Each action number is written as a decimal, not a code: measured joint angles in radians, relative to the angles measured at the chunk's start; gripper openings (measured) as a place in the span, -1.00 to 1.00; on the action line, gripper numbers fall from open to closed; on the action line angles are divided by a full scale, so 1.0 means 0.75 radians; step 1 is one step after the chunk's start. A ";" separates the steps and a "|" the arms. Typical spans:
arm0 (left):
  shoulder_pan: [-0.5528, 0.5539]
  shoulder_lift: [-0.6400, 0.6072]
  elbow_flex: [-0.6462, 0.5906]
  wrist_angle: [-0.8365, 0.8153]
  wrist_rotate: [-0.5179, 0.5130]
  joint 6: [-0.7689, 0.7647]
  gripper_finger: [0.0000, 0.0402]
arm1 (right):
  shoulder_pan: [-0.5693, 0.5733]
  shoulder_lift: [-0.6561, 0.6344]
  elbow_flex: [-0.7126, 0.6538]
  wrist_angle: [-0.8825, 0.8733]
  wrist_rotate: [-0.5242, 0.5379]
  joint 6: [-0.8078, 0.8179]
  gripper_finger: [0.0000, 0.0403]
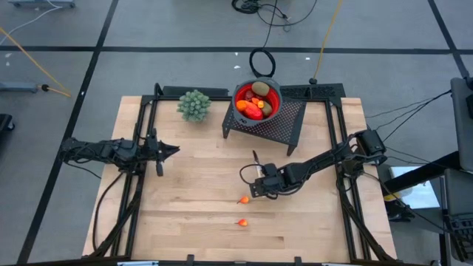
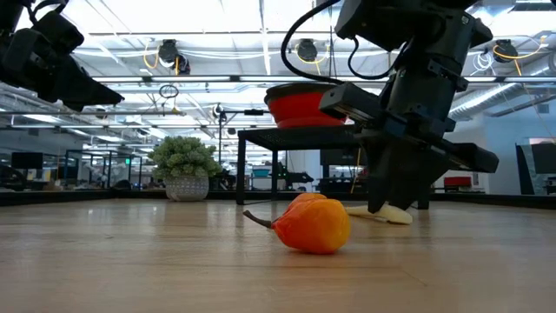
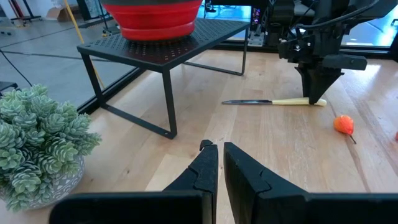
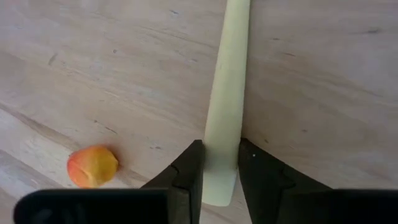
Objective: Pick & Place Fruit
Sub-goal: Put the yellow knife on the shelf
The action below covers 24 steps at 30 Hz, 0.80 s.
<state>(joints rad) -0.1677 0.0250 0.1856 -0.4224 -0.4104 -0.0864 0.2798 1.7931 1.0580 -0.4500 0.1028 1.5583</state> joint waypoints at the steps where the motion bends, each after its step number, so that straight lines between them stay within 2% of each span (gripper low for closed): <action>1: 0.000 0.000 0.000 0.000 0.000 0.000 -0.87 | 0.001 0.000 0.000 -0.006 -0.001 0.001 -0.62; 24: 0.000 0.001 0.000 -0.001 0.000 0.007 -0.87 | 0.002 -0.078 -0.009 0.022 -0.014 -0.102 -0.62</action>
<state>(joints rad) -0.1677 0.0254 0.1856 -0.4229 -0.4104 -0.0808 0.2813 1.7347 1.0515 -0.4334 0.0924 1.4820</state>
